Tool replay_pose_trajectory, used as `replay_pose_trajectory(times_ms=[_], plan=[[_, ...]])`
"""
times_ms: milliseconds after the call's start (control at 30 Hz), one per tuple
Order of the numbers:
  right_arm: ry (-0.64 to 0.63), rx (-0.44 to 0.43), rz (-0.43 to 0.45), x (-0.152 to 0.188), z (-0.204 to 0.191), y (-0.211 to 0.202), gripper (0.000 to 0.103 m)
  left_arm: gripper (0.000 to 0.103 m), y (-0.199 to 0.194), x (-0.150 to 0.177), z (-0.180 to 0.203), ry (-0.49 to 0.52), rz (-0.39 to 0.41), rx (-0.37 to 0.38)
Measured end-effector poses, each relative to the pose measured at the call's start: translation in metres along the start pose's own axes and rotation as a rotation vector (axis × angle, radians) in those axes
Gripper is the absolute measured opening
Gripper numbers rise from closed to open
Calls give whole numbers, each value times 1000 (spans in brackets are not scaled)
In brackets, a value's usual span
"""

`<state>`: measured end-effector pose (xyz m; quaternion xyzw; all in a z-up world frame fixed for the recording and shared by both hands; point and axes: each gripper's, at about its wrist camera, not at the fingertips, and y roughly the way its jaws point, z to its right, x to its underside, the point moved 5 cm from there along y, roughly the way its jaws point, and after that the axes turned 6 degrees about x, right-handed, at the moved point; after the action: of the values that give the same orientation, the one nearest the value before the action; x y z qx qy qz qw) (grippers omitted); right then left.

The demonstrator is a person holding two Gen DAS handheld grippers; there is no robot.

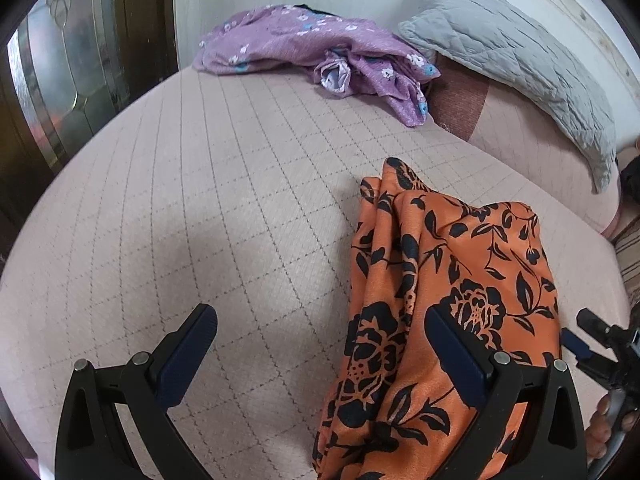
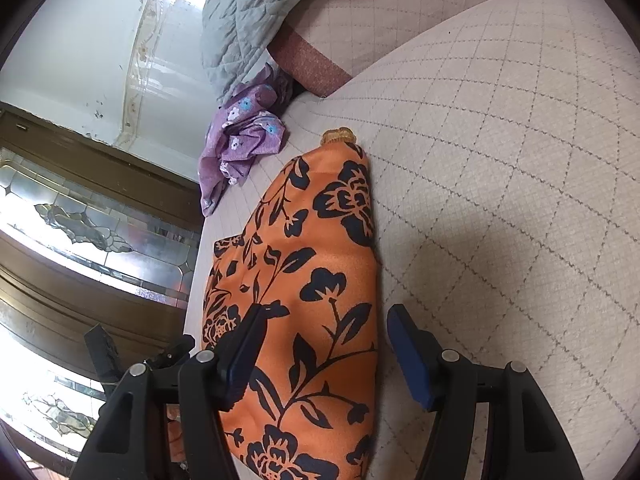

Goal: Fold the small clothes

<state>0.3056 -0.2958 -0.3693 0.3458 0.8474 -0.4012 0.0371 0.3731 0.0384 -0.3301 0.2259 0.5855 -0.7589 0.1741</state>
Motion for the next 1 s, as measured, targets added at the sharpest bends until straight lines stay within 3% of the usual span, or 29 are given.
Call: replay_pose_trajectory(times_ms=[1000], plan=[[-11,-20,22,-2,-3,-8,66,103,-3,0,38,51,6,22]])
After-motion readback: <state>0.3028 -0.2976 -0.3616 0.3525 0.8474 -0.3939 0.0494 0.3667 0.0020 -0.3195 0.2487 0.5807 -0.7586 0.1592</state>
